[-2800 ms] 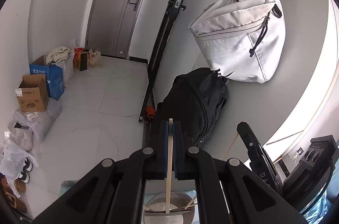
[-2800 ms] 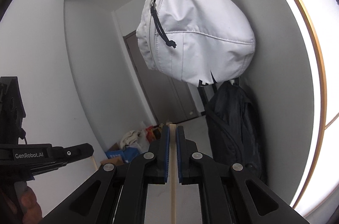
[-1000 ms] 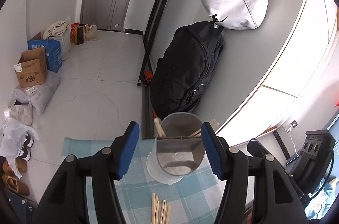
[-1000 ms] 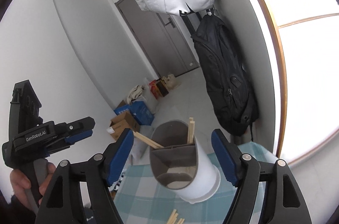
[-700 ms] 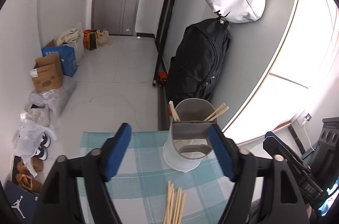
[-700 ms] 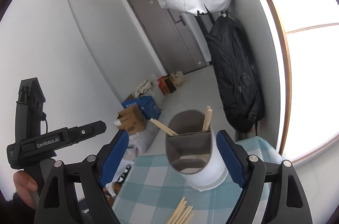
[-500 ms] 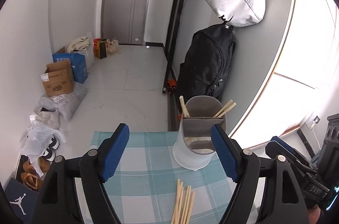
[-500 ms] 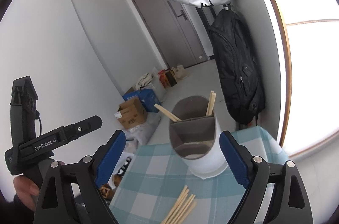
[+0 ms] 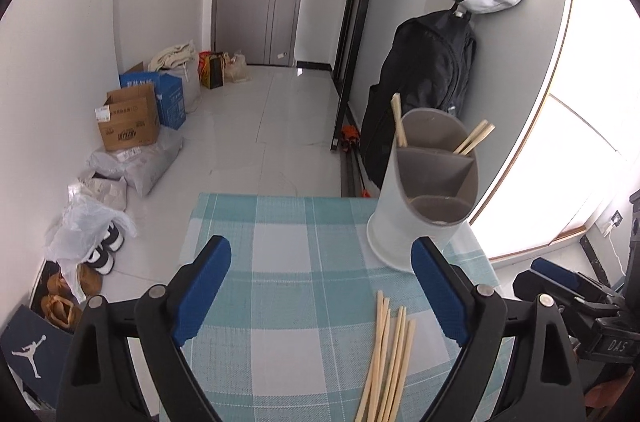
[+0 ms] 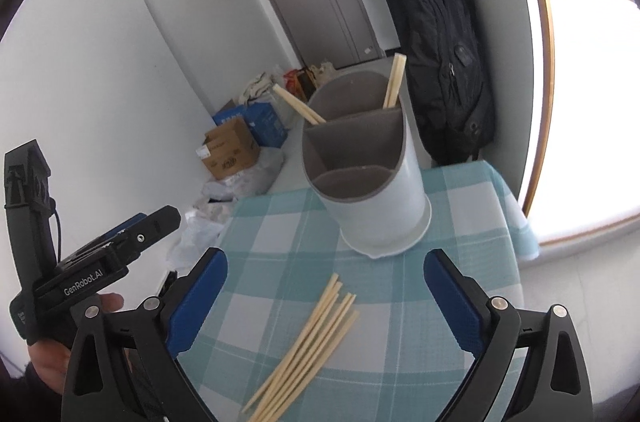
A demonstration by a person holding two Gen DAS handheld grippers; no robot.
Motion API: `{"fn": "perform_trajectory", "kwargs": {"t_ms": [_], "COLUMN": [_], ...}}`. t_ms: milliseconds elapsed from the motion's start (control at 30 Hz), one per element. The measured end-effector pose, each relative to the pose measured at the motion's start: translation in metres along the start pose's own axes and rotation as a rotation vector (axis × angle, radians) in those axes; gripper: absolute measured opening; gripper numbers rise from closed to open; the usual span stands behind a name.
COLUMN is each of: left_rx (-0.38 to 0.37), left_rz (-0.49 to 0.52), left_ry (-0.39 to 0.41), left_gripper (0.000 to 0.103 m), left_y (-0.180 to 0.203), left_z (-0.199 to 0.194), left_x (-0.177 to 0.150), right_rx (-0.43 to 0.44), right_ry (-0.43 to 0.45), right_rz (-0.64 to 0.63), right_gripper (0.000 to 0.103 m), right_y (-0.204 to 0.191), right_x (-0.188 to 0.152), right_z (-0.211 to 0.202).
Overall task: Organize utensils
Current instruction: 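Withdraw both open tools from the holder and lower them toward the chopsticks, then close the right tool on a wooden chopstick on the cloth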
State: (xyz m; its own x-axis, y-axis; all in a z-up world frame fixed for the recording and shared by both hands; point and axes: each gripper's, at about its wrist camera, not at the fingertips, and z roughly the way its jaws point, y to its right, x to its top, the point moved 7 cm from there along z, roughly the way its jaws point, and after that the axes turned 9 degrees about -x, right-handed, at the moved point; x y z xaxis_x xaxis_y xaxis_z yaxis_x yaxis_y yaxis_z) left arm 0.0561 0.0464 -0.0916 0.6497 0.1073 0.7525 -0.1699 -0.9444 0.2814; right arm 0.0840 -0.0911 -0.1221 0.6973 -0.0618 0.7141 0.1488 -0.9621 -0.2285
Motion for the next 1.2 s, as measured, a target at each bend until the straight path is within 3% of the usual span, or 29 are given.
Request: {"fn": "perform_trajectory", "kwargs": {"t_ms": [167, 233, 400, 467, 533, 600, 667, 767, 1067, 1200], "left_rx": [-0.003, -0.001, 0.019, 0.041, 0.051, 0.038, 0.025, 0.019, 0.024, 0.022], "left_rz": [-0.039, -0.050, -0.015, 0.001, -0.021, -0.055, -0.097, -0.141, -0.157, -0.170], "left_ry": [-0.032, -0.064, -0.106, -0.105, -0.119, -0.129, -0.142, -0.148, -0.152, -0.152], "left_gripper": [0.089, 0.089, 0.089, 0.089, 0.089, 0.089, 0.089, 0.089, 0.089, 0.089], "left_y": [-0.016, -0.021, -0.020, -0.022, -0.028, -0.033, -0.040, -0.047, -0.050, -0.053], "left_z": [0.009, 0.012, 0.014, 0.014, 0.014, 0.015, 0.016, 0.017, 0.020, 0.018], "left_x": [-0.010, -0.016, -0.022, -0.023, -0.024, -0.025, -0.025, -0.026, -0.025, -0.025], "right_rx": [-0.019, -0.049, -0.090, -0.096, -0.107, -0.125, -0.147, -0.141, -0.357, -0.340], "right_ry": [-0.166, -0.245, -0.419, -0.483, -0.523, -0.561, -0.575, -0.575, -0.549, -0.568], "right_rz": [0.007, -0.013, -0.043, -0.037, -0.015, 0.003, -0.006, -0.059, -0.320, -0.306], "right_gripper": [0.095, 0.079, 0.053, 0.051, 0.037, 0.036, 0.035, 0.022, 0.019, 0.011], "right_y": [0.001, 0.002, 0.006, 0.008, 0.012, 0.015, 0.016, 0.007, -0.012, -0.010], "right_x": [-0.022, -0.032, -0.052, -0.057, -0.058, -0.061, -0.062, -0.060, -0.068, -0.070], "right_z": [0.030, 0.045, 0.078, 0.091, 0.100, 0.107, 0.111, 0.112, 0.107, 0.102]}}
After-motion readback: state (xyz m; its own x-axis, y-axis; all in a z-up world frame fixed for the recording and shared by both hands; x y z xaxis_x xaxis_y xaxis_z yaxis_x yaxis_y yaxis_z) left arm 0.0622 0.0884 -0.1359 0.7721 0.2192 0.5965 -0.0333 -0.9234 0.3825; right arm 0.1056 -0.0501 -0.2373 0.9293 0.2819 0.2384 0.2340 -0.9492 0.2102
